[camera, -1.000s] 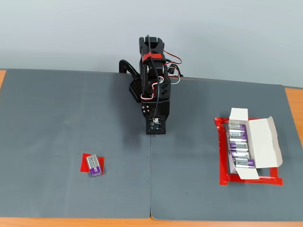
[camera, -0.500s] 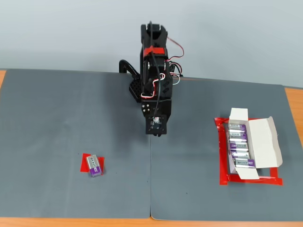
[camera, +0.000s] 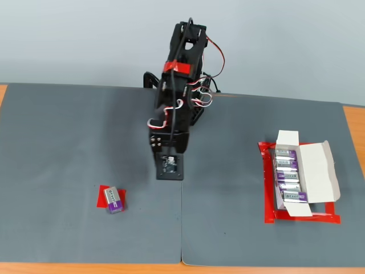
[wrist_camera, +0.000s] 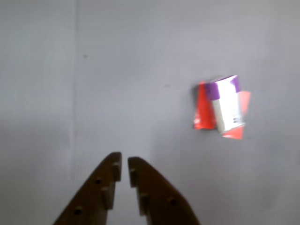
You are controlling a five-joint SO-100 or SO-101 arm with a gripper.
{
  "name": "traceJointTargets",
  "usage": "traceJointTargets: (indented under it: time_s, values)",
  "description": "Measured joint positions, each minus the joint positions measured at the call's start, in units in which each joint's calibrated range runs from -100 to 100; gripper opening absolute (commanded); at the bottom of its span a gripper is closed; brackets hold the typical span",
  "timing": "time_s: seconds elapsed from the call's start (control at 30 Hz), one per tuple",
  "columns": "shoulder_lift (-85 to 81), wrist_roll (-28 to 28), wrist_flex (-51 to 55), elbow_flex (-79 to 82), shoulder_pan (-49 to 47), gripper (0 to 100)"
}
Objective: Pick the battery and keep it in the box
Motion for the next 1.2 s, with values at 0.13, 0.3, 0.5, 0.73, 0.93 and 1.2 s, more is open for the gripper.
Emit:
traceJointTargets:
  time_s: [0.13, 0.3, 0.5, 0.73, 0.93, 1.2]
  values:
    - [5.4, 4.5, 0.0, -6.3, 3.7, 2]
    - [11.8, 10.3, 0.0, -11.9, 7.3, 2]
    - [21.8, 15.0, 0.0, -18.3, 11.1, 2]
    - [33.0, 16.8, 0.0, -26.3, 13.2, 2]
    - [37.8, 16.8, 0.0, -29.7, 13.5, 7]
    - [38.7, 16.8, 0.0, -29.8, 13.3, 27]
